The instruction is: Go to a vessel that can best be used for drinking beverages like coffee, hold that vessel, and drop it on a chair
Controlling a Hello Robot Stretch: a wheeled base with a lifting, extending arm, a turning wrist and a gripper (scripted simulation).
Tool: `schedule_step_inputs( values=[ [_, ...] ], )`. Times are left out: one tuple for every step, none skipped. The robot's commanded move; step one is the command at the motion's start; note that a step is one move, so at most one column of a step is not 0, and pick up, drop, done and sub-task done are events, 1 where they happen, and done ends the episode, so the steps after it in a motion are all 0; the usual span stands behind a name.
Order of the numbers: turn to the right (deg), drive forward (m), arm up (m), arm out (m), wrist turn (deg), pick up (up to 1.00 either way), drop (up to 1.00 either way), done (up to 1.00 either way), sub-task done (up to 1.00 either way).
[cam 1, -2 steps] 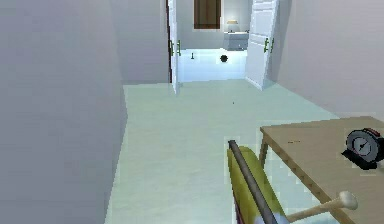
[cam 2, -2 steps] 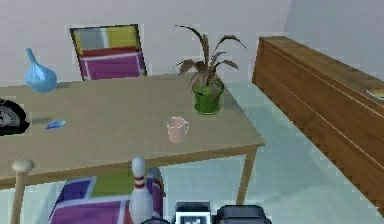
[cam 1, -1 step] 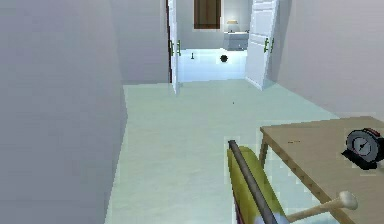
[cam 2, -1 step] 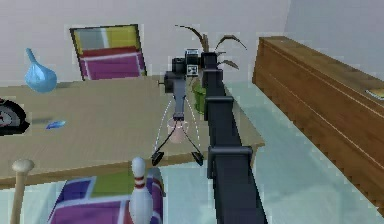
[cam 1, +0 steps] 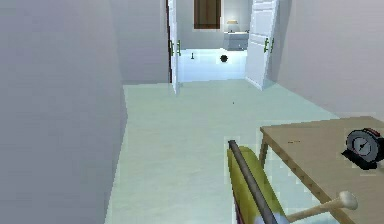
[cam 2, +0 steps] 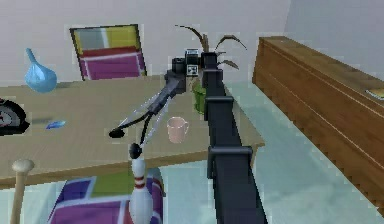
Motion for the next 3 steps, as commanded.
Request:
schedule_step_inputs(
  values=[
    [0.0, 0.0, 0.0, 0.0, 45.0, 0.0, 0.0, 0.0, 0.0],
    [0.0, 0.0, 0.0, 0.0, 45.0, 0.0, 0.0, 0.0, 0.0],
    [0.0, 0.0, 0.0, 0.0, 30.0, 0.0, 0.0, 0.0, 0.0]
  ],
)
